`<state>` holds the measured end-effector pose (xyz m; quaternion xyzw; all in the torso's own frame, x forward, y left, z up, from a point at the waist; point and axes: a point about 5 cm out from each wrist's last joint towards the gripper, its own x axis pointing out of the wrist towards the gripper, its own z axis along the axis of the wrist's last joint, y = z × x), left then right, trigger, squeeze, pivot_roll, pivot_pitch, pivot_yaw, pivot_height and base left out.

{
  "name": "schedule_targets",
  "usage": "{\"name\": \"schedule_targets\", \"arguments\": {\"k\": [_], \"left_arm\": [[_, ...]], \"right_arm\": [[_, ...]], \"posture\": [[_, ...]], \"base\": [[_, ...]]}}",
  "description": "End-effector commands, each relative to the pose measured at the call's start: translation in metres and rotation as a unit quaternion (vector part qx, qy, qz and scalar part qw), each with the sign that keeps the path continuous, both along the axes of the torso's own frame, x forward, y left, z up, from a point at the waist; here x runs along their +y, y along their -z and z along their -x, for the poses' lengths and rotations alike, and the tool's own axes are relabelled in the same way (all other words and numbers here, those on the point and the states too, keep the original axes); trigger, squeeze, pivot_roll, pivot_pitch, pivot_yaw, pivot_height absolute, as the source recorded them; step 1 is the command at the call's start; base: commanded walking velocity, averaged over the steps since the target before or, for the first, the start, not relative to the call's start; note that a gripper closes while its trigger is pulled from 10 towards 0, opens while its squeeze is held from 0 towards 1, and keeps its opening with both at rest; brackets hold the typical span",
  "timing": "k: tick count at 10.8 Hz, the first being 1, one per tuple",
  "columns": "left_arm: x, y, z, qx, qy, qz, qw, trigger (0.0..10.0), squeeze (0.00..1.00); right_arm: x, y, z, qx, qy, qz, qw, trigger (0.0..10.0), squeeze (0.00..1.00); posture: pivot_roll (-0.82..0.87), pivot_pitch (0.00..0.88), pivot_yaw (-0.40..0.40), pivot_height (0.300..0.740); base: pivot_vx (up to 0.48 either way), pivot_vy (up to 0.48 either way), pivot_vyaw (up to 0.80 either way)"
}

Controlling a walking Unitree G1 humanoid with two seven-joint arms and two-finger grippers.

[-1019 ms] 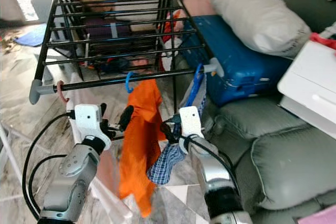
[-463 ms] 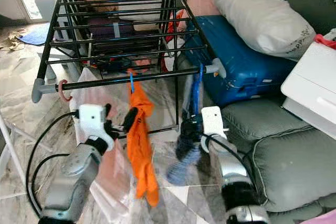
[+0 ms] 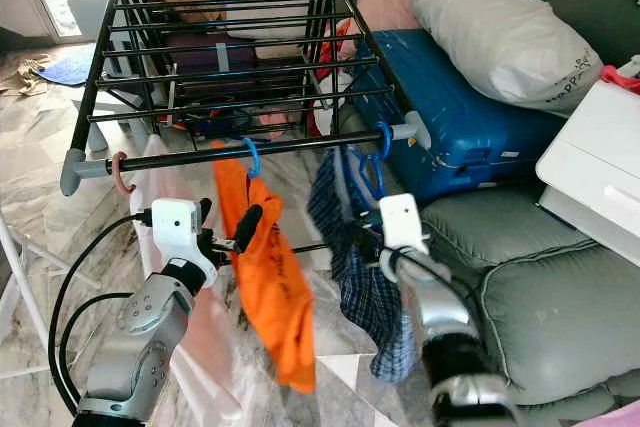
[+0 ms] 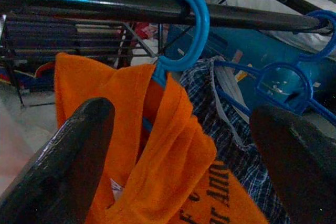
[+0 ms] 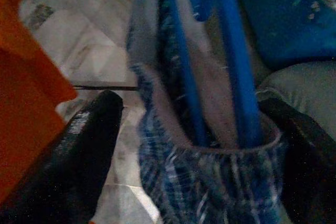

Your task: Hang hanger

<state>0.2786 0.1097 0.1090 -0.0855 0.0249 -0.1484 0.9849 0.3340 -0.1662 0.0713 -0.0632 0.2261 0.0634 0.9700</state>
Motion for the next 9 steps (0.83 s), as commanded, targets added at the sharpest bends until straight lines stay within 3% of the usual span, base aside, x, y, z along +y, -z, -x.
{"name": "schedule_targets", "arguments": {"k": [1,4,5,6,8,9], "left_arm": [[-0.001,0.003,0.002,0.007,0.003,-0.006,1.0,10.0,0.0],[-0.002,0.003,0.001,0.01,0.001,-0.005,1.0,10.0,0.0],[-0.003,0.004,0.001,0.012,0.001,-0.006,1.0,10.0,0.0],[-0.003,0.004,0.002,0.013,0.002,-0.007,1.0,10.0,0.0],[-0.002,0.004,0.001,0.014,0.0,-0.009,1.0,10.0,0.0],[-0.002,0.004,0.001,0.015,0.0,-0.01,1.0,10.0,0.0]], "right_arm": [[-0.005,-0.005,-0.005,-0.009,-0.001,-0.001,1.0,0.0,0.0],[-0.018,-0.005,-0.011,-0.015,-0.016,0.014,1.0,0.0,0.0],[-0.017,-0.007,-0.013,-0.02,-0.03,0.022,0.999,2.6,0.0],[-0.016,-0.008,-0.015,-0.022,-0.043,0.034,0.998,10.0,0.0],[-0.016,-0.01,-0.018,-0.038,-0.054,0.041,0.997,10.0,0.0],[-0.016,-0.013,-0.019,-0.05,-0.054,0.049,0.996,10.0,1.0]], "posture": [[-0.18,0.015,-0.03,0.74],[-0.18,0.026,-0.031,0.74],[-0.18,0.028,-0.029,0.74],[-0.18,0.029,-0.029,0.74],[-0.18,0.032,-0.028,0.74],[-0.18,0.033,-0.027,0.74]], "base": [[0.0,0.0,0.0],[0.0,0.0,0.0],[0.0,0.0,0.0],[0.0,0.0,0.0],[0.0,0.0,0.0],[0.0,0.0,0.0]]}}
